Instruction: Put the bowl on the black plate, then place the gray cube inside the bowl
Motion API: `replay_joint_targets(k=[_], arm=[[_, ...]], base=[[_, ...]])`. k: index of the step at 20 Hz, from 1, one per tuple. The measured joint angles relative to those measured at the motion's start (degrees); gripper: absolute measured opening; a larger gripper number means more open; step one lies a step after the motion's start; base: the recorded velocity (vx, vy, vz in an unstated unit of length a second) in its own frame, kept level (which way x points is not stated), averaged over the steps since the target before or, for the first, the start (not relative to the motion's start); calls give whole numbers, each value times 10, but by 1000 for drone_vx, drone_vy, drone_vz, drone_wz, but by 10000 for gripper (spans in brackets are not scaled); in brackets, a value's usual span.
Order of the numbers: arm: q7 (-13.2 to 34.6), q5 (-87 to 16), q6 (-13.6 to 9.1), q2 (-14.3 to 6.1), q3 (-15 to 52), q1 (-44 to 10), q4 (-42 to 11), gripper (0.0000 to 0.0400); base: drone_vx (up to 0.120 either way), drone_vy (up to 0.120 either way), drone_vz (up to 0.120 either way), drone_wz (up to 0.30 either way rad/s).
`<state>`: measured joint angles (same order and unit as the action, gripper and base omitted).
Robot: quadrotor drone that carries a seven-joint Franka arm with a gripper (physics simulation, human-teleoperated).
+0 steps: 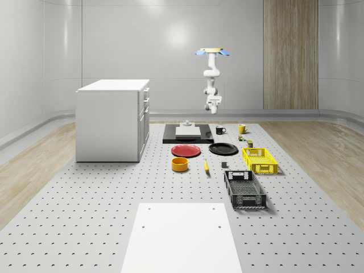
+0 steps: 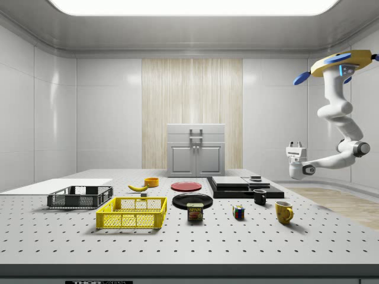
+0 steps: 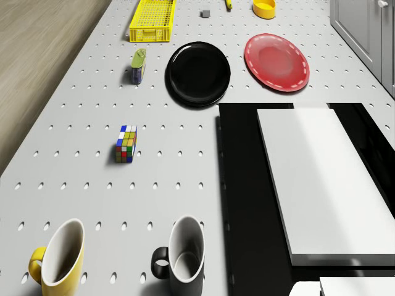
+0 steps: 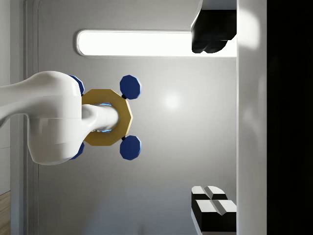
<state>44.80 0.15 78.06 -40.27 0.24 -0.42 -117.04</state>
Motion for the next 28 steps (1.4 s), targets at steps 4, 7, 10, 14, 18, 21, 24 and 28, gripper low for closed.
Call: replay_joint_targets(k=[4, 7, 10, 14, 18, 21, 24, 28], arm=[[0, 0, 1, -1, 0, 0, 0, 400], [0, 0, 2, -2, 0, 0, -1, 400], [0, 0, 3, -2, 1, -1, -1, 400], [0, -1, 5, -3, 1, -1, -2, 400], [0, -2, 7, -5, 2, -1, -4, 400], [0, -4, 8, -6, 3, -2, -4, 400], [0, -6, 9, -6, 5, -2, -5, 400], [1, -13, 11, -8, 10, -4, -7, 400]], base=[[120, -120, 0, 0], [120, -120, 0, 0], [120, -120, 0, 0], [120, -120, 0, 0], [120, -120, 0, 0], [120, -120, 0, 0], [120, -120, 0, 0], [120, -120, 0, 0]])
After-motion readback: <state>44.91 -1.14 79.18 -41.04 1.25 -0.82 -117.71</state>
